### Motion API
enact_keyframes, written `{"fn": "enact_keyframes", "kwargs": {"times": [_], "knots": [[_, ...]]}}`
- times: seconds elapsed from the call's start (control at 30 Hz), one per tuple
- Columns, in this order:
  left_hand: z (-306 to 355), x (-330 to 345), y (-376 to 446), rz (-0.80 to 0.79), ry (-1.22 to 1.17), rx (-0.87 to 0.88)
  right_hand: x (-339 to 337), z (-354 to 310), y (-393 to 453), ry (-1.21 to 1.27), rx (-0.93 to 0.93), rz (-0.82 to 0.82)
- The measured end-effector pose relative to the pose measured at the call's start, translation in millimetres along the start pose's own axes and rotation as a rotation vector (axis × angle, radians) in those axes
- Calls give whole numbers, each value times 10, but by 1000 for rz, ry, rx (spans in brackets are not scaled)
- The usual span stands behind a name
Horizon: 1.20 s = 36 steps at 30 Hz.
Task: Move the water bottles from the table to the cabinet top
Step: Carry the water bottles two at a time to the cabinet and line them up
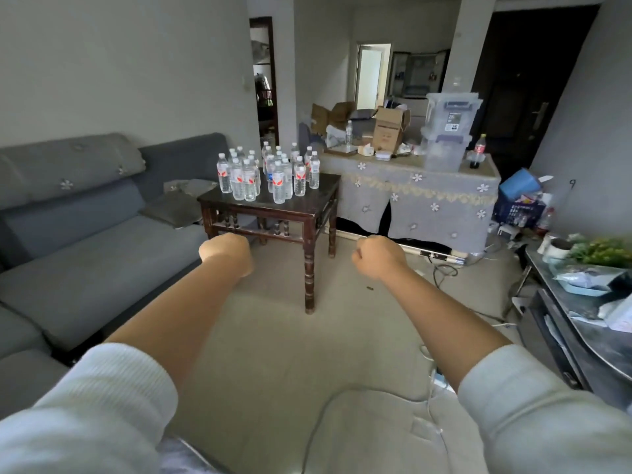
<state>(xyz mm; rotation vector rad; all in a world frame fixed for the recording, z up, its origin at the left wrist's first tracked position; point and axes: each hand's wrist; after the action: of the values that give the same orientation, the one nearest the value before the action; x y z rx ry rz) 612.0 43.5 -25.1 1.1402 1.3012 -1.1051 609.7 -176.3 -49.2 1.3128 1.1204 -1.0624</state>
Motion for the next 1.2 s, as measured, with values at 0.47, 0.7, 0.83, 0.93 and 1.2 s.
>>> {"fn": "enact_keyframes", "kwargs": {"times": [0.47, 0.7, 0.83, 0.93, 1.2], "knots": [[576, 104, 2720, -45, 16, 33, 523, 322, 2789, 65, 4, -69], [1070, 110, 4125, -85, 1, -55, 805, 679, 4362, 63, -89, -137], [1343, 28, 4915, -81, -7, -76, 860, 902, 5290, 95, -109, -123], [1458, 85, 5391, -92, 4, -82, 992, 946, 5833, 94, -129, -136], [1450, 245, 6826, -108, -26, -154, 1496, 811, 7206, 82, -180, -200]]}}
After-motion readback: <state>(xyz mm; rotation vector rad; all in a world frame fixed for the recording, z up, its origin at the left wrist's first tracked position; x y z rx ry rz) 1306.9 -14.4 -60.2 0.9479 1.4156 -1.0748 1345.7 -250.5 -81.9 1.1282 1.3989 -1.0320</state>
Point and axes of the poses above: each hand's wrist, its own y-axis towards the middle knuckle, its own x-axis out of the palm, z = x × y, and after that the axes turned 3 degrees about -y, right-handed
